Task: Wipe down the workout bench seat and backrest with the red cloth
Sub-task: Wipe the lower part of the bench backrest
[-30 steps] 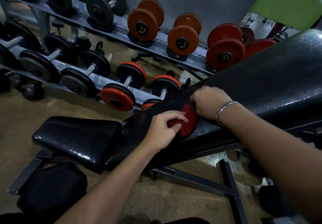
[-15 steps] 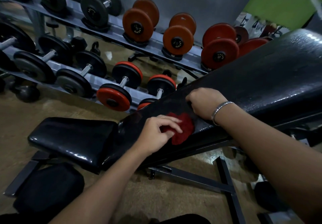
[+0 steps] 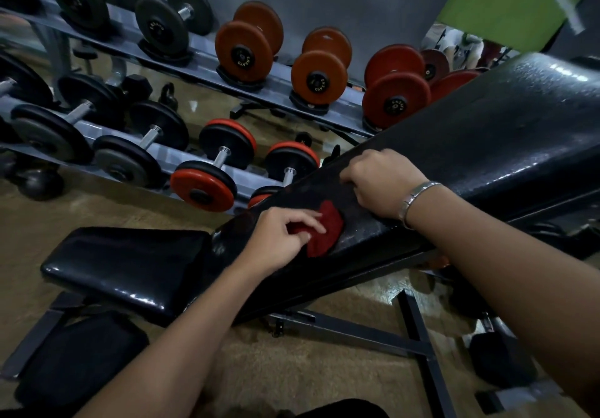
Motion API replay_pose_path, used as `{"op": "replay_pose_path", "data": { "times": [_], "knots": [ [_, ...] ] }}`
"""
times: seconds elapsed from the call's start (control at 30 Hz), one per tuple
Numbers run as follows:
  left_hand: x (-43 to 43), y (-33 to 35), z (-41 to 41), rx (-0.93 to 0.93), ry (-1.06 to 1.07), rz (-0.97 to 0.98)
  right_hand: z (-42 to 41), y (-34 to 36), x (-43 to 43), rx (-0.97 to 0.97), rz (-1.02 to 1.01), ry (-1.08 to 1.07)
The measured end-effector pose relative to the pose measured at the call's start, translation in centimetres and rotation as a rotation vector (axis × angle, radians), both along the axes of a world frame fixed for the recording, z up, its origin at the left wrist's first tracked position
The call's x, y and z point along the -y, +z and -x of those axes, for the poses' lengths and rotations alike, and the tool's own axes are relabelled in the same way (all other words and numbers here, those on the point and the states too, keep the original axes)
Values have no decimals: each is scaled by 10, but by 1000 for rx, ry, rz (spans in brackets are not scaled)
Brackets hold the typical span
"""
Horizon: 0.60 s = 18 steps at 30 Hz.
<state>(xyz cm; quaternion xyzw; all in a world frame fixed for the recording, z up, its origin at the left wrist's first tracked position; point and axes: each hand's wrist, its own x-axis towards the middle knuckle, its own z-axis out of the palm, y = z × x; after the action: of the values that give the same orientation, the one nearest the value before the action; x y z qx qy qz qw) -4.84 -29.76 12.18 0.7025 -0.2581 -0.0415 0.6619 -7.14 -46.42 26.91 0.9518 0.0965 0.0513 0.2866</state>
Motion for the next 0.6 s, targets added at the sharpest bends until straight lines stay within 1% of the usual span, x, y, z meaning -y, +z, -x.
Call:
{"op": "replay_pose_path", "data": {
  "times": [0.07,0.13,0.2,0.27,0.33,0.43,0.5,0.6],
  "knots": [
    [14,11,4,18,41,40,4,3,0,-14,-11,-26],
    [24,14,15,54,19,77,7,4,1,-18,-16,-30],
    [19,10,18,72,-32,48,9,6,4,-21,-25,-31],
    [10,6,9,49,-67,-7,11,8,8,-9,-37,-27],
    [9,7,-1,18,-23,-23,12,11,11,-5,-47,-29],
    [26,19,1,10,69,49,13,13,13,3,-54,-25],
    [32,21,14,40,37,81,12,12,14,4,-55,-22],
    [22,12,22,108,-49,29,11,11,15,9,-43,-9]
  ]
}}
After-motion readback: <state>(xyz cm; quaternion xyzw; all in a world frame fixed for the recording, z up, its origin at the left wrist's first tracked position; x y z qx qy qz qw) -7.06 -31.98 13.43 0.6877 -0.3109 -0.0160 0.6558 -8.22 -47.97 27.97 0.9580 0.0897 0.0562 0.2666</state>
